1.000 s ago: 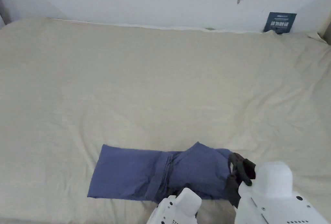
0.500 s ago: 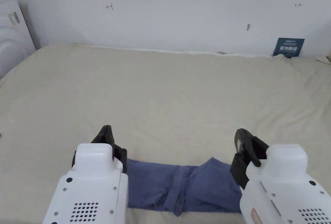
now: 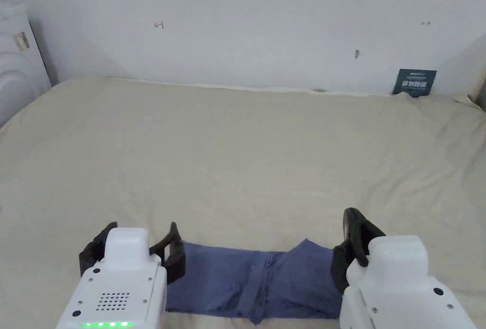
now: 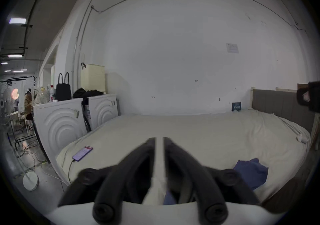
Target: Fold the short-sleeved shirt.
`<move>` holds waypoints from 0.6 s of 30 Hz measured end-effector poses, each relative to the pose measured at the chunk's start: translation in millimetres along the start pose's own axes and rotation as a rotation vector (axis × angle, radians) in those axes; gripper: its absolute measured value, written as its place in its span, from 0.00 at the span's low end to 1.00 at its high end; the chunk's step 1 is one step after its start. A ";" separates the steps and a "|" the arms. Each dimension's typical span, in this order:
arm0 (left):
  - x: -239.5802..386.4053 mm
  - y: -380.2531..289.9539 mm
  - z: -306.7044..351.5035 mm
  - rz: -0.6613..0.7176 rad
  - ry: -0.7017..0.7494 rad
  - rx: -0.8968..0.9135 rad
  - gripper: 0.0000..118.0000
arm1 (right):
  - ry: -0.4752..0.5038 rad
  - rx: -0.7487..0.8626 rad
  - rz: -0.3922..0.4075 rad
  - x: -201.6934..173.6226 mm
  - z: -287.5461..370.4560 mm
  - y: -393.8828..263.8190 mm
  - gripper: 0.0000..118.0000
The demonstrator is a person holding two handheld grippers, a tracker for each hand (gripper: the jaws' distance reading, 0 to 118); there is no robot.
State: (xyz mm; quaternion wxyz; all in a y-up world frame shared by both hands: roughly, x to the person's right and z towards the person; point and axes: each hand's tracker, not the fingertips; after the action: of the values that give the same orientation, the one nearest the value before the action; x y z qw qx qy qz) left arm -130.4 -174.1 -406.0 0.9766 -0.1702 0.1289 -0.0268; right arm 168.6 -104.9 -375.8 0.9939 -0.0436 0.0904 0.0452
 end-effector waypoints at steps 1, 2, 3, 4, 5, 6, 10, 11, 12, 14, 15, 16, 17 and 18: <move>-2.1 -9.0 -21.8 -0.012 -0.033 -0.094 0.95 | -0.008 -0.008 0.005 -0.4 0.3 -1.3 0.00; -2.3 -21.7 -39.5 -0.048 -0.064 -0.072 1.00 | -0.005 -0.014 0.003 0.0 0.6 -3.1 0.00; 0.0 -26.5 -53.9 -0.029 -0.094 -0.149 1.00 | 0.005 -0.025 -0.003 0.7 0.7 -5.1 0.00; 1.4 -37.5 -72.4 -0.049 -0.074 -0.219 1.00 | 0.011 -0.035 -0.008 1.0 0.4 -7.7 0.00; 4.7 -48.0 -90.0 -0.076 -0.049 -0.259 1.00 | 0.008 -0.044 -0.011 0.6 0.2 -10.7 0.00; 6.5 -56.8 -105.2 -0.084 -0.048 -0.290 1.00 | 0.007 -0.052 -0.012 0.8 0.2 -13.3 0.00; 10.7 -91.7 -147.0 -0.027 -0.138 -0.425 1.00 | 0.005 -0.103 -0.007 3.6 -2.5 -22.2 0.00; 13.1 -98.0 -152.1 -0.027 -0.135 -0.447 1.00 | 0.007 -0.113 -0.008 4.9 -3.4 -23.5 0.00; 13.7 -103.7 -156.0 -0.026 -0.136 -0.472 1.00 | 0.011 -0.120 -0.010 6.1 -4.0 -23.8 0.00; 22.6 -111.8 -158.6 0.021 -0.156 -0.563 0.89 | 0.011 -0.120 -0.021 7.7 -4.9 -22.3 0.00; 25.9 -113.6 -156.6 0.041 -0.174 -0.526 0.72 | 0.012 -0.118 -0.028 8.6 -5.4 -20.8 0.00; 27.3 -115.6 -151.8 0.090 -0.210 -0.517 0.65 | 0.013 -0.115 -0.030 9.1 -5.4 -18.8 0.00; 30.0 -113.3 -147.3 0.081 -0.175 -0.504 0.57 | 0.012 -0.111 -0.030 9.4 -5.1 -17.1 0.00; 29.4 -106.7 -146.7 0.059 -0.164 -0.452 0.41 | 0.010 -0.106 -0.028 9.0 -5.5 -16.1 0.00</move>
State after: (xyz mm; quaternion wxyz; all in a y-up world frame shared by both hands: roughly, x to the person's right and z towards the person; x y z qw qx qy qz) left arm -141.2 -325.1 -510.3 0.9212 -0.3822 0.0570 0.0451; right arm 178.0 -120.7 -381.6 0.9903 -0.0978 0.0924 0.0358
